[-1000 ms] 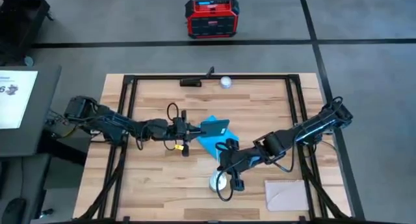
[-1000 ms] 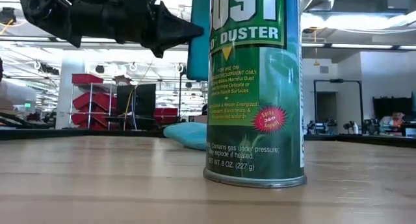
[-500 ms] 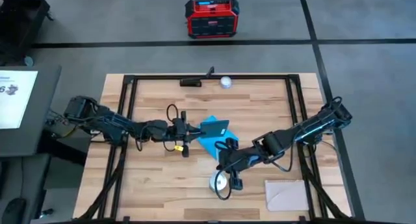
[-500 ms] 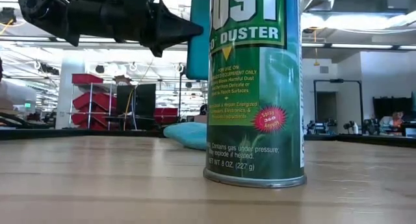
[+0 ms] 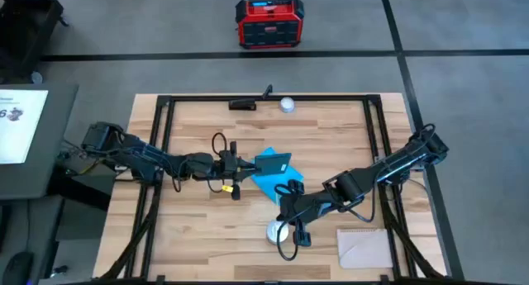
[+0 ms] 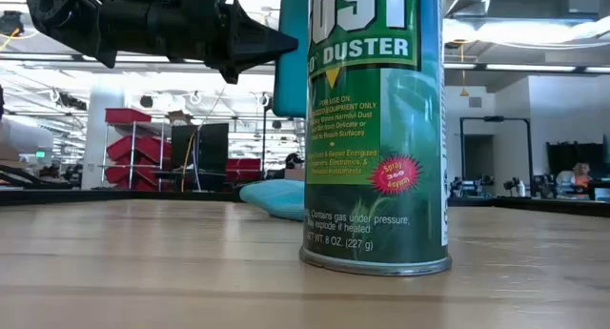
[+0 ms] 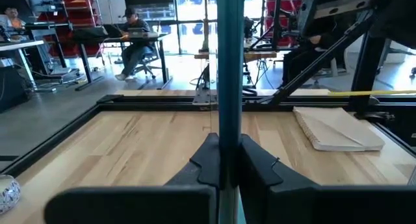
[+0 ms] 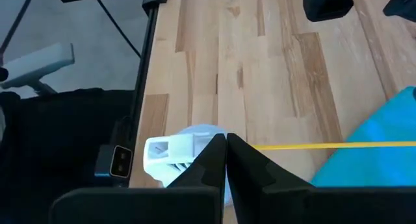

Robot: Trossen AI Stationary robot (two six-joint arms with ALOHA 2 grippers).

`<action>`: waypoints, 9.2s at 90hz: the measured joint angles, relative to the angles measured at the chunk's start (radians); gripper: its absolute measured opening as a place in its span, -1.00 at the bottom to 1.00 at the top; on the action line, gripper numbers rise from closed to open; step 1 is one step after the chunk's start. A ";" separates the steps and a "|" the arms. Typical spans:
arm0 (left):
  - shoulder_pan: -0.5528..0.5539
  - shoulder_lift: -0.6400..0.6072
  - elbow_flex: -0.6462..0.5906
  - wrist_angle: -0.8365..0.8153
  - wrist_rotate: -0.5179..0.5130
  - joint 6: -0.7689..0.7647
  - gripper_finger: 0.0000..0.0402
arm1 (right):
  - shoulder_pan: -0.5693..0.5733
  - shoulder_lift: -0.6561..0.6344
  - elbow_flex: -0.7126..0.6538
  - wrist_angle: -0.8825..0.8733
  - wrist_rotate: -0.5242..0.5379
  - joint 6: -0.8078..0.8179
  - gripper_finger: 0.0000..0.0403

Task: Apply microfiber cloth
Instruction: Spray the back of the black tablet using the spray can

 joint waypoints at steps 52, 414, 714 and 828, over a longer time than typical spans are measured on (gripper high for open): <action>-0.035 0.000 0.000 0.000 -0.020 -0.018 -0.98 | -0.001 0.000 0.000 -0.015 0.001 -0.001 -1.00; -0.616 -0.190 -0.008 -0.410 -1.132 -0.336 -0.98 | -0.060 0.148 0.248 -0.203 -0.073 -0.098 -1.00; -0.486 -0.190 -0.008 -0.484 -0.955 -0.356 -0.98 | -0.042 0.218 0.405 -0.345 -0.009 -0.143 -1.00; -0.611 -0.190 -0.008 -0.451 -1.107 -0.366 -0.98 | -0.053 0.260 0.406 -0.348 -0.026 -0.141 -1.00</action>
